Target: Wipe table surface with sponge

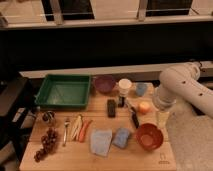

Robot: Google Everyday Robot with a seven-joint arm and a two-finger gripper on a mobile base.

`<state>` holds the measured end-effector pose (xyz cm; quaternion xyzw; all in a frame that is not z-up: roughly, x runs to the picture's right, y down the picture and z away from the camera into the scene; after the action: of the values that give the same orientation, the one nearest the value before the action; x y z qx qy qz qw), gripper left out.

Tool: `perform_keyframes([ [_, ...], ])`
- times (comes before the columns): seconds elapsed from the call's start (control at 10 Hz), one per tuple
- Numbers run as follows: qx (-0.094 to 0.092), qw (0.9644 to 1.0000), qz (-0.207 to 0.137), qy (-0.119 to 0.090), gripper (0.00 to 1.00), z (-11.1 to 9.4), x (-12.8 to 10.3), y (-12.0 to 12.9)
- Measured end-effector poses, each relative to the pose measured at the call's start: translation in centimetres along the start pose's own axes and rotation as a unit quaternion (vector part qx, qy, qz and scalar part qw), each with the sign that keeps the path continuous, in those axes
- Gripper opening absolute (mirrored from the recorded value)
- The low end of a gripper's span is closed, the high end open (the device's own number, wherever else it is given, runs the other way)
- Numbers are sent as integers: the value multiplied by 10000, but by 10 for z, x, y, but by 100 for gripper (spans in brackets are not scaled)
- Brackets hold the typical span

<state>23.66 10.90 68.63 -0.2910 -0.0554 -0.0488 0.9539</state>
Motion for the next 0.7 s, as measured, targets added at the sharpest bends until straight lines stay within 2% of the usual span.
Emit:
perform_keyframes([
  [0.2,7,9998,-211,21,100,5,-17,-9],
  [0.5,-3,9996,-291,2,100,9,-19,-11],
  [0.7,-7,9991,-416,-58,100,15,-38,-17],
])
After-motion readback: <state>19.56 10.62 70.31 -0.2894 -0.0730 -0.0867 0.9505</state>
